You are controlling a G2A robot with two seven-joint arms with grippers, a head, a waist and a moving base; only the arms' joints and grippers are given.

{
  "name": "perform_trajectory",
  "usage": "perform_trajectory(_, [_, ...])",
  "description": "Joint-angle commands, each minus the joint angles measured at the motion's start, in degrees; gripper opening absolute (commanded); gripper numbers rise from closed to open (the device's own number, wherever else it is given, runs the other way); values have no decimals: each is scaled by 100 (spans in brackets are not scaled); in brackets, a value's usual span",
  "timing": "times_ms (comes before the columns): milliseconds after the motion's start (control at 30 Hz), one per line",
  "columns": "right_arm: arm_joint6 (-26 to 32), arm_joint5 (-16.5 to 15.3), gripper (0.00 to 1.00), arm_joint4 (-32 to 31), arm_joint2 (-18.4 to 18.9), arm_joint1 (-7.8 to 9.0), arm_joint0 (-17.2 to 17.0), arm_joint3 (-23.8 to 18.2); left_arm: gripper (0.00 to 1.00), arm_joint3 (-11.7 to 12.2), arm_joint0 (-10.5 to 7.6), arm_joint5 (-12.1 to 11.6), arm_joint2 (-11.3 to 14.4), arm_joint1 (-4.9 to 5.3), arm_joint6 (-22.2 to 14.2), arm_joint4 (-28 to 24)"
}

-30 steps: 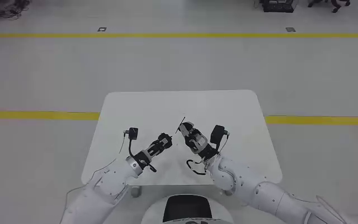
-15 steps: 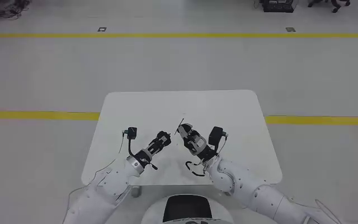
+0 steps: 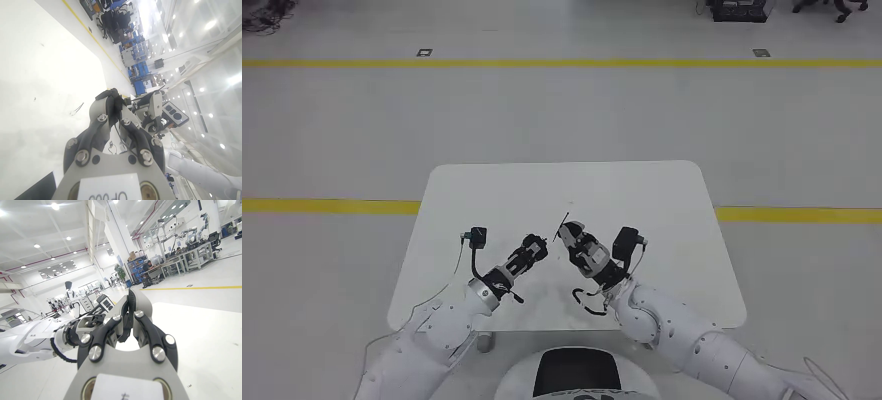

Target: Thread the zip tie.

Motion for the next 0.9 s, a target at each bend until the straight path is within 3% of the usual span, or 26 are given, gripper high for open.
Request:
perform_trajectory(0, [-22, 0, 0, -23, -1, -13, -1, 24, 0, 0, 0, 0, 0, 0, 0, 0])
perform_trajectory(867, [-240, 0, 0, -232, -221, -281, 276, 492, 0, 0, 0, 0, 0, 0, 0, 0])
